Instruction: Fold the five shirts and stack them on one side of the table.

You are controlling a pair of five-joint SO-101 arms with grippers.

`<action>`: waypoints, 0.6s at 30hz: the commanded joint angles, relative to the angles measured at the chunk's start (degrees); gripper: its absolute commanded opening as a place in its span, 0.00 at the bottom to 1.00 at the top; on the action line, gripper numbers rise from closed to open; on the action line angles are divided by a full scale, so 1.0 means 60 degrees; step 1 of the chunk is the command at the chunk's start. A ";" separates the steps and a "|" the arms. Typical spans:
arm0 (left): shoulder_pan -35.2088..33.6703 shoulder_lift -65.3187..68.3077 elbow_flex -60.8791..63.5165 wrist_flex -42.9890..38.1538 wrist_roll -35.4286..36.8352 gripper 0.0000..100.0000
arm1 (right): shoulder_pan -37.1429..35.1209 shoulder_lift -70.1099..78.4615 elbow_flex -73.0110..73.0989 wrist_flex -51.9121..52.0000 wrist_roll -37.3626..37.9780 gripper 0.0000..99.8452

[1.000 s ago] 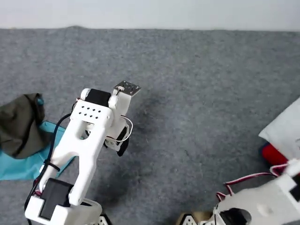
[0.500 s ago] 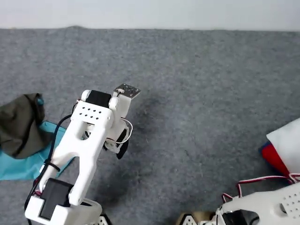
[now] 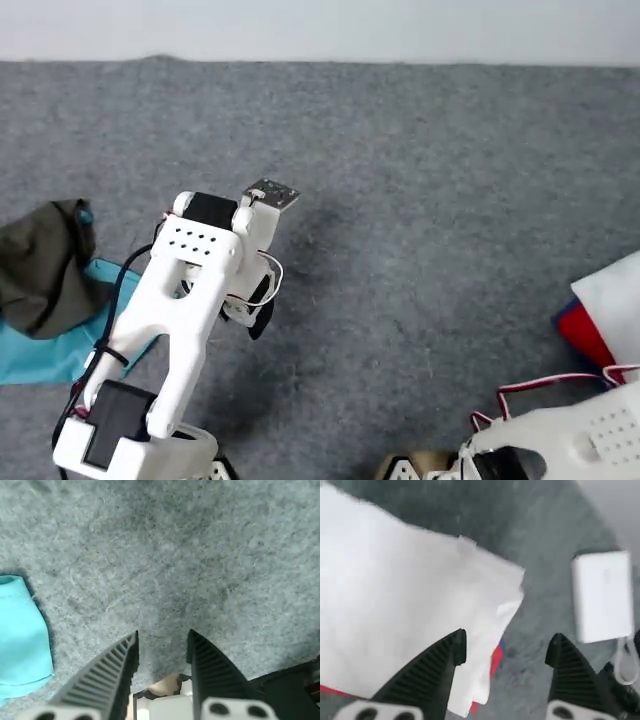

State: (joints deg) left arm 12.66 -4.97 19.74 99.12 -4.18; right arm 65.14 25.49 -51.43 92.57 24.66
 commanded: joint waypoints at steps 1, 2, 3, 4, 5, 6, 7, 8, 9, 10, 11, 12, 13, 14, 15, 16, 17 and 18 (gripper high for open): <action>-0.0117 -0.0410 -0.0271 0.0220 -0.0103 0.15 | -0.0623 -0.0930 -0.0967 0.0681 -0.0103 0.27; -0.0308 -0.0410 -0.0491 0.0234 -0.0073 0.15 | -0.0930 -0.1033 -0.1084 0.1092 -0.0117 0.27; -0.0557 -0.0410 -0.0769 0.0234 -0.0073 0.15 | -0.1355 -0.1092 -0.1143 0.1487 -0.0117 0.27; -0.0879 -0.0410 -0.1092 0.0234 -0.0073 0.15 | -0.1810 -0.1150 -0.1099 0.1751 -0.0117 0.27; -0.1289 -0.0410 -0.1399 0.0234 -0.0073 0.15 | -0.2234 -0.1267 -0.0864 0.1766 -0.0117 0.27; -0.1714 -0.0410 -0.1736 0.0249 -0.0073 0.15 | -0.2601 -0.1355 -0.0645 0.1736 -0.0117 0.27; -0.2212 -0.0410 -0.2059 0.0249 -0.0073 0.15 | -0.2952 -0.1502 -0.0454 0.1736 -0.0117 0.27; -0.2740 -0.0410 -0.2366 0.0249 -0.0088 0.15 | -0.3304 -0.1634 -0.0293 0.1736 -0.0117 0.27; -0.3297 -0.0410 -0.2659 0.0249 -0.0103 0.15 | -0.3700 -0.1751 -0.0117 0.1736 -0.0117 0.27; -0.3897 -0.0410 -0.2908 0.0249 -0.0117 0.15 | -0.4095 -0.1883 0.0073 0.1736 -0.0117 0.27; -0.4542 -0.0410 -0.3114 0.0249 -0.0132 0.15 | -0.4535 -0.1985 0.0278 0.1736 -0.0117 0.27; -0.5172 -0.0410 -0.3304 0.0249 -0.0132 0.15 | -0.4989 -0.2059 0.0513 0.1736 -0.0117 0.27; -0.5817 -0.0381 -0.3465 0.0249 -0.0147 0.15 | -0.5414 -0.2103 0.0777 0.1736 -0.0117 0.27; -0.6476 -0.0337 -0.3626 0.0249 -0.0147 0.15 | -0.5853 -0.2132 0.1055 0.1736 -0.0117 0.27; -0.7136 -0.0322 -0.3744 0.0249 -0.0205 0.15 | -0.6264 -0.2161 0.1348 0.1736 -0.0117 0.27; -0.7722 -0.0322 -0.3832 0.0234 -0.0410 0.15 | -0.6645 -0.2176 0.1670 0.1736 -0.0117 0.27; -0.8234 -0.0322 -0.3890 0.0205 -0.0703 0.15 | -0.6952 -0.2190 0.1993 0.1736 -0.0117 0.27; -0.8674 -0.0322 -0.3890 0.0190 -0.1084 0.16 | -0.7245 -0.2190 0.2300 0.1736 -0.0117 0.27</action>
State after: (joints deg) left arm -26.90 -4.97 -0.66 99.12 -4.88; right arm 27.08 15.21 -40.88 100.66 24.66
